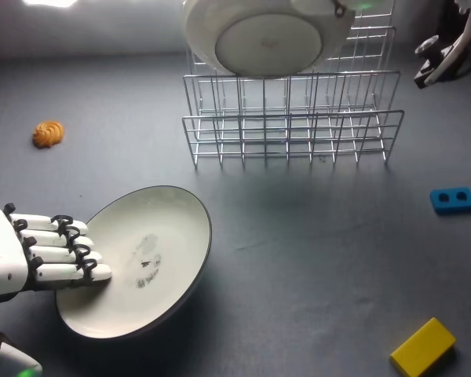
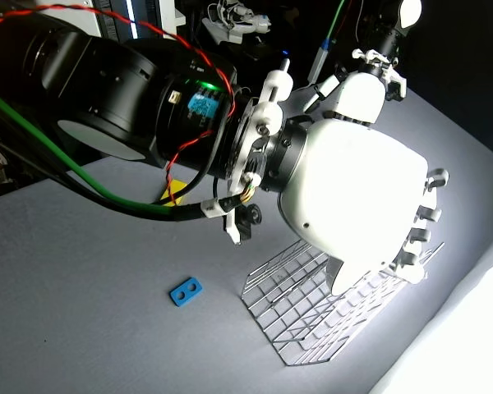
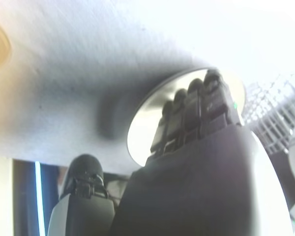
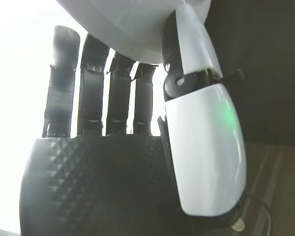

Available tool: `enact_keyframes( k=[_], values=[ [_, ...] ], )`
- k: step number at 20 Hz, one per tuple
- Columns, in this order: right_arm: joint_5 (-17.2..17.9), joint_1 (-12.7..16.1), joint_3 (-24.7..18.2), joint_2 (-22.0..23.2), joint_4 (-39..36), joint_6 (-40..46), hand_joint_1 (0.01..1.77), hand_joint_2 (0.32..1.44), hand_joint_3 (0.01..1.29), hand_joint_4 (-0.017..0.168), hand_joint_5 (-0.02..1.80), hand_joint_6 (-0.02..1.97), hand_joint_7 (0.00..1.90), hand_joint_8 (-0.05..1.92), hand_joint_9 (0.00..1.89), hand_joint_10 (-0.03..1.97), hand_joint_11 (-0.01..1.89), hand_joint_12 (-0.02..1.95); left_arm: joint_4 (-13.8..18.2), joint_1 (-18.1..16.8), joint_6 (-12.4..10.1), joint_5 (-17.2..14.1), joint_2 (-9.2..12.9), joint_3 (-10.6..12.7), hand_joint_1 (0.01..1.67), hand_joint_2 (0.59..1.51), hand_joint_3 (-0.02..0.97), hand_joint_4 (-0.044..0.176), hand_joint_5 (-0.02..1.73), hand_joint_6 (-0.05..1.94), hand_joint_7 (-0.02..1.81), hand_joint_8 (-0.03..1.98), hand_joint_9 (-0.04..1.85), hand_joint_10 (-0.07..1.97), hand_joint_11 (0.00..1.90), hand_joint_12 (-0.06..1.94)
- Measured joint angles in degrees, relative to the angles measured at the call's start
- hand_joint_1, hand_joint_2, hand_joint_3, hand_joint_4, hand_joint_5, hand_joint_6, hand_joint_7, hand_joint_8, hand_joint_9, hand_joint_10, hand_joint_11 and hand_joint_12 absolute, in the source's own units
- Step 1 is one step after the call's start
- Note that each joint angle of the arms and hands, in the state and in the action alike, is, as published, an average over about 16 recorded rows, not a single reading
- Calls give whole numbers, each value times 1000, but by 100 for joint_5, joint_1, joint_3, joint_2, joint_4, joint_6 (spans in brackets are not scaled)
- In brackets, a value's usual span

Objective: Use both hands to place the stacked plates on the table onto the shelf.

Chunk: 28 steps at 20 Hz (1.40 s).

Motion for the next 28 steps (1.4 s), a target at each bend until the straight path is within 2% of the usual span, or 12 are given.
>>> enact_keyframes(
  k=[5, 10, 12, 20, 25, 28],
  values=[
    [17, -173, 280, -176, 48, -52, 1182, 1075, 13, -7, 818, 1017, 929, 1156, 835, 1153, 616, 1738, -206, 137, 0, -11, 17, -97, 17, 1159, 11, -7, 45, -23, 44, -7, 30, 0, 15, -9],
    [67, -401, 496, -311, 53, -108, 1173, 1079, 13, -7, 795, 1050, 909, 1140, 818, 1075, 611, 1689, -242, 180, -3, -54, 32, -160, 18, 1160, 11, -6, 50, -19, 42, -6, 29, 0, 17, -3],
    [99, -477, 556, -342, 51, -130, 1166, 1084, 13, -7, 776, 1050, 891, 1073, 800, 1022, 590, 1662, -230, 185, -7, -96, 53, -171, 18, 1158, 11, -6, 52, -16, 40, -5, 26, 0, 17, 2],
    [146, -593, 643, -357, 39, -154, 1081, 1123, 14, -4, 674, 621, 807, 548, 696, 698, 419, 1514, -132, 259, -22, -348, 242, -124, 18, 1160, 11, -3, 54, -5, 35, 3, 18, 3, 19, 11],
    [104, -406, 536, -258, 19, -115, 969, 1136, 14, -3, 563, 304, 680, 202, 534, 497, 231, 1396, -152, 173, -5, -498, 372, -78, 17, 1156, 12, -1, 64, 6, 43, 8, 23, 4, 22, 18],
    [61, -236, 387, -166, -59, -89, 920, 1119, 14, -2, 482, 111, 570, 70, 415, 399, 144, 1255, -196, 63, 12, -476, 402, -52, 17, 1157, 11, 0, 66, 12, 41, 8, 23, 3, 22, 18]
  ],
)
